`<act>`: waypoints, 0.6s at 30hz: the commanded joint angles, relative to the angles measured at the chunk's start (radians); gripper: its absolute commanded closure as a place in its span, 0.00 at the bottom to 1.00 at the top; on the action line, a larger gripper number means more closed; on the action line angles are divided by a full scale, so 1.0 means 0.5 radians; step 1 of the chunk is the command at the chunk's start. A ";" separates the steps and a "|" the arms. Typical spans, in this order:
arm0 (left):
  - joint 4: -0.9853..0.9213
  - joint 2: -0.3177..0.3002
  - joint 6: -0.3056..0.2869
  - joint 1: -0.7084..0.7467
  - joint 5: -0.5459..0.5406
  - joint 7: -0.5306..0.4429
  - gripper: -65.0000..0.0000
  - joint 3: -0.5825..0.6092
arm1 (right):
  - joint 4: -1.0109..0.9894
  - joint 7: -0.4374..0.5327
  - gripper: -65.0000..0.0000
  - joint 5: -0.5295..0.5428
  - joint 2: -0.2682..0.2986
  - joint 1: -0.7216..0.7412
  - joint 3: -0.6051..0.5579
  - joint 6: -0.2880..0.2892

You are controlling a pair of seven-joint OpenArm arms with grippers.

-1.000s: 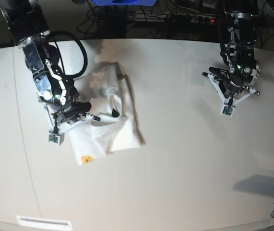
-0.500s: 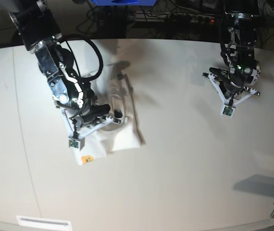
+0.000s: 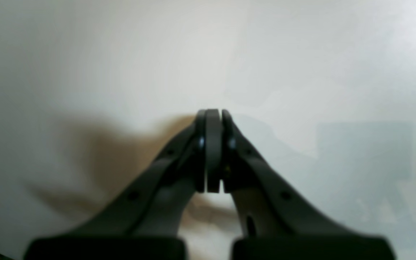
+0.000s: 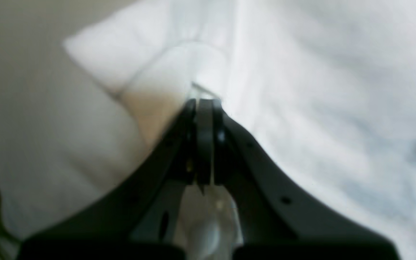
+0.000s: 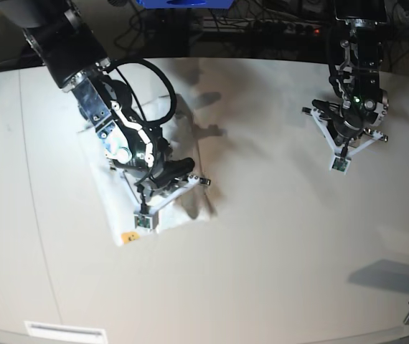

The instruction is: Fold the T-shirt properly

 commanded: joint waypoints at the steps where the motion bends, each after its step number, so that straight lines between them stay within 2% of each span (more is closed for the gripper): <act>1: 0.032 -0.027 0.011 -0.014 0.012 -0.026 1.00 -0.011 | 0.025 0.020 1.00 -0.021 -0.042 0.048 0.005 0.005; 6: 0.032 -0.030 0.011 -0.011 0.012 -0.026 1.00 -0.015 | -0.128 0.032 1.00 -0.021 -0.165 0.082 -0.007 0.005; 11: 0.032 -0.030 0.011 -0.014 0.012 -0.026 1.00 -0.015 | -0.147 0.017 1.00 -0.021 -0.171 0.128 -0.154 0.005; 14: 0.032 -0.030 0.011 -0.023 0.012 -0.026 1.00 -0.015 | -0.009 -0.017 1.00 -0.021 -0.113 0.125 -0.145 0.005; 18: 0.032 -0.030 0.011 -0.026 0.012 -0.026 1.00 -0.015 | 0.283 -0.192 1.00 -0.018 0.007 0.079 -0.059 0.005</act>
